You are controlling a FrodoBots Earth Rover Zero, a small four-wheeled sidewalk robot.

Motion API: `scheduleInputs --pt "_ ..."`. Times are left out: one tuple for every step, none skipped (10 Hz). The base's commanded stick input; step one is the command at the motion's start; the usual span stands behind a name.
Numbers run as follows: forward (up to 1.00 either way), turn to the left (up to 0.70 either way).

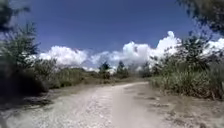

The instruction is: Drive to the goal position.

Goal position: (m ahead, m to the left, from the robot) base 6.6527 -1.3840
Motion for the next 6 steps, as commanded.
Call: scheduleInputs --pt "0.45 0.02" --pt "0.45 0.02" --pt "0.45 0.02" --pt "0.45 0.02" --pt "0.45 0.02" --pt "0.45 0.02"
